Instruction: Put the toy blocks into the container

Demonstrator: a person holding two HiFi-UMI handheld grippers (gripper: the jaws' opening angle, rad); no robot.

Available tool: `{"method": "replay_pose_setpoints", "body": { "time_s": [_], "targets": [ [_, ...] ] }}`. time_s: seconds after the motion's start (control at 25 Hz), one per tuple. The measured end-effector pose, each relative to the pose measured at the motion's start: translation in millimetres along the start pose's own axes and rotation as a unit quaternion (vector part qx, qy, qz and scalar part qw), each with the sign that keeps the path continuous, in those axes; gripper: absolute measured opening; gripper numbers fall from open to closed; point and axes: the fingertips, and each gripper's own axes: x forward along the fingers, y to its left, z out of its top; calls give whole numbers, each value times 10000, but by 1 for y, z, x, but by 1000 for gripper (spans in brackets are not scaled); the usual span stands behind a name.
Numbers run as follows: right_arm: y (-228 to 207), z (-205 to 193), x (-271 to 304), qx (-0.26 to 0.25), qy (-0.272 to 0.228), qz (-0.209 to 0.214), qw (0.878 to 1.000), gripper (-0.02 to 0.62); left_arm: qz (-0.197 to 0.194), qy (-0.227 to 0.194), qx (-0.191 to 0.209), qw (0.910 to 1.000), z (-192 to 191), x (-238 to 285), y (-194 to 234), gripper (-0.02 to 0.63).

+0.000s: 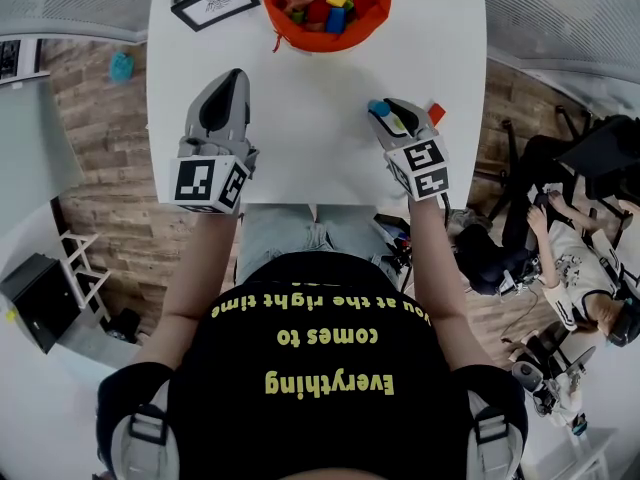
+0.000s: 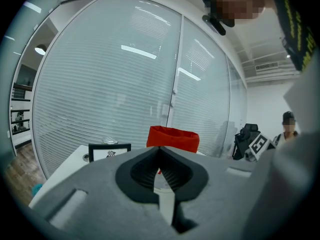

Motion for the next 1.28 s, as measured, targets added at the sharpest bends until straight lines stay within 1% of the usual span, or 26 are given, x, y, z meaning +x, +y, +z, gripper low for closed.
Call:
{"method": "replay_pose_setpoints", "body": {
  "time_s": [0.24,0.6,0.92,1.28],
  "targets": [
    [-4,19,-13,-17,-253,-50,9997,152,-1,-96,18,10000,7,2,-2,-2],
    [-9,57,-37,-120,-728,-162,9971,152,-60,-380,47,9992,27,6,-11,-2],
    [-7,105,-68,-465,-1266,-316,9904,152,16,-564,178,9982,46,-3,-11,-2],
    [-8,138,-92,-654,-1675,-421,9828,152,177,-821,264,9961,66,-13,-5,-2]
  ]
}}
